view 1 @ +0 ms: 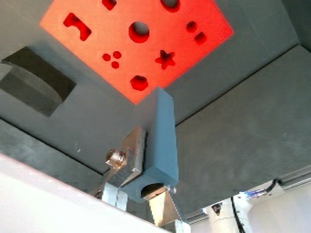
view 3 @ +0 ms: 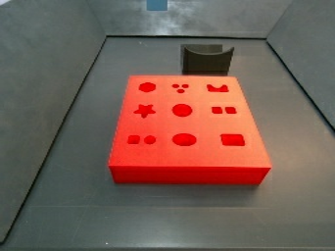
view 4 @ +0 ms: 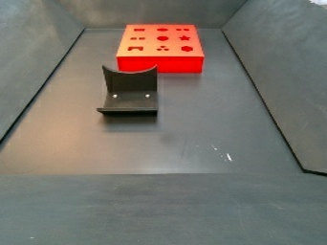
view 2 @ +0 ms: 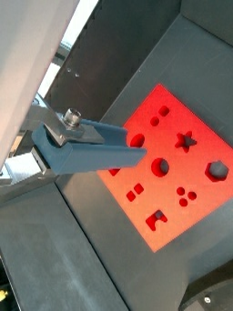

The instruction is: Insert the arch object.

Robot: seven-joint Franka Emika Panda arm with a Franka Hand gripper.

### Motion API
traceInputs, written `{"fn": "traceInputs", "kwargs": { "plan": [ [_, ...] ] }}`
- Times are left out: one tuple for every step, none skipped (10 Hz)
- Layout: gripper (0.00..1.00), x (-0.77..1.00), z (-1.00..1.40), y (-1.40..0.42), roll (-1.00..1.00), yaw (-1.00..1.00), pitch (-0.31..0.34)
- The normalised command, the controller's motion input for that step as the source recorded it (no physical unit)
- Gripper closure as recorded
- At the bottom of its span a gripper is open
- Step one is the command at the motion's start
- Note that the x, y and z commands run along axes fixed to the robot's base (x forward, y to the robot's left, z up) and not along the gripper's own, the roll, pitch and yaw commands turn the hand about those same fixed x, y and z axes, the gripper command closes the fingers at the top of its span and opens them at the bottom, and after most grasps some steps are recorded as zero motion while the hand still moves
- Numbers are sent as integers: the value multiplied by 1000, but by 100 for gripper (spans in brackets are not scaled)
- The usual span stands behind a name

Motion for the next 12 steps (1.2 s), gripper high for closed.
{"fn": "traceInputs", "kwargs": {
  "plan": [
    [100,223,-237,191,107,0,0],
    [100,637,-517,523,81,146,0],
    [100,780,-609,540,70,157,0],
    [100,886,-531,474,19,143,0],
    [100,969,-454,403,1,100,0],
    [100,1000,-406,240,23,0,0],
    [100,894,-543,0,166,-137,-24],
    [100,760,-646,-54,221,-383,-30],
    [100,691,-680,-51,237,-451,-53],
    [100,654,-603,-34,199,-489,-71],
    [100,626,-417,0,59,-546,-79],
    [100,557,-160,280,-89,-663,-81]
  ]
}}
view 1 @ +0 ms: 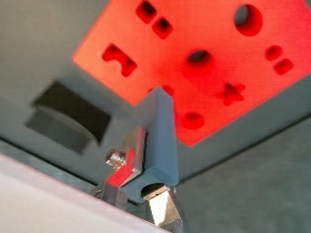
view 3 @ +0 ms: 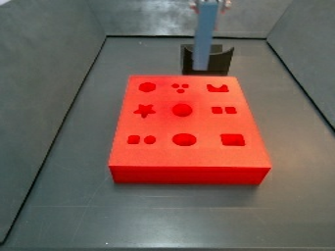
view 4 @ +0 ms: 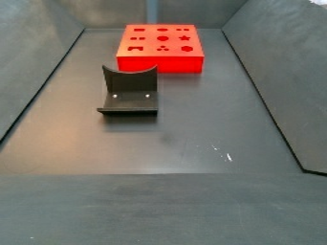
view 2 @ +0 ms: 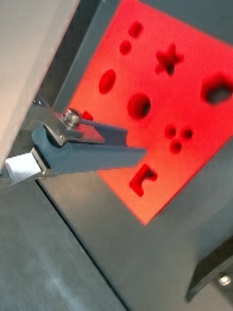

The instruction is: Insert the arch object.

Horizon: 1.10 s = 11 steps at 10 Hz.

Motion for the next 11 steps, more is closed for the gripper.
{"fn": "traceInputs", "kwargs": {
  "plan": [
    [100,546,-137,283,-97,-674,-86],
    [100,491,-160,251,-107,-717,-79],
    [100,463,-146,226,-124,-731,-83],
    [100,446,-166,211,-114,-746,-73],
    [100,437,-189,203,-99,-760,-57],
    [100,431,-197,200,-93,-763,-51],
    [100,377,-123,140,-114,-794,-26],
    [100,283,-71,71,-133,-843,-43],
    [100,194,-63,9,-141,-880,-71],
    [100,189,0,-80,-74,-811,-53],
    [100,157,-29,-183,0,-823,-19]
  ]
}}
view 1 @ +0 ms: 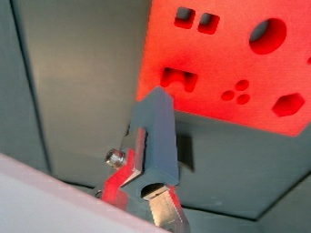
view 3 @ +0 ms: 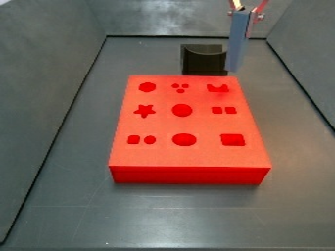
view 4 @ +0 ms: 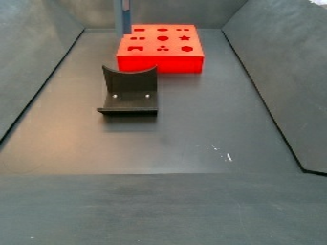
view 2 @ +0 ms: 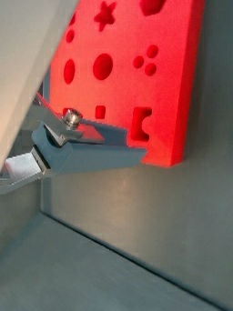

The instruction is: Insert the arch object.

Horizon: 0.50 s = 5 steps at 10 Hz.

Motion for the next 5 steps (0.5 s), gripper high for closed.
{"fn": "traceInputs", "kwargs": {
  "plan": [
    [100,54,-63,-186,14,-909,-11],
    [100,11,-109,-129,20,-957,0],
    [100,0,-109,-97,53,-914,0],
    [100,0,-114,-51,80,-954,0],
    [100,0,-126,0,57,-1000,0]
  ]
}}
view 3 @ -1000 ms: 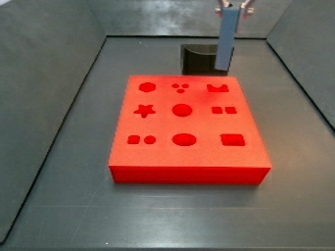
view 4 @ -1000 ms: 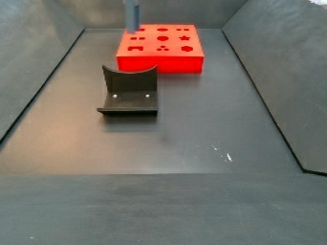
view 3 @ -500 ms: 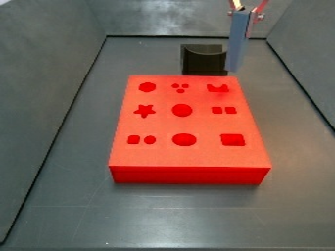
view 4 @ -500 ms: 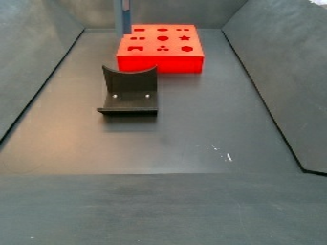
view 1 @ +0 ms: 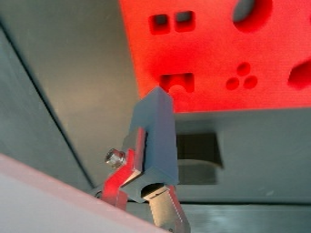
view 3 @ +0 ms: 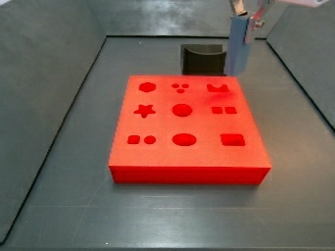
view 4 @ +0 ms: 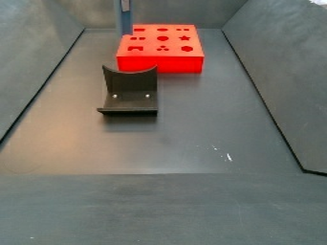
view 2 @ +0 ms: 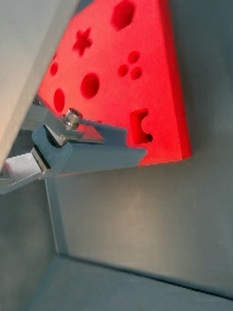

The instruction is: Insert the arch object.

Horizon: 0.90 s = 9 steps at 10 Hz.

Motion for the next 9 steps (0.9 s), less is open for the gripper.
{"fn": "traceInputs", "kwargs": {
  "plan": [
    [100,0,-83,0,29,-1000,0],
    [100,0,-60,0,0,-1000,79],
    [100,0,-60,0,-17,-983,109],
    [100,0,-69,0,-103,-903,131],
    [100,-3,-63,-6,-157,-814,109],
    [100,-17,-83,-26,-156,-740,96],
    [100,-77,-109,-6,-140,-663,81],
    [100,-151,-123,0,-91,-529,67],
    [100,-17,-129,34,0,-243,0]
  ]
}}
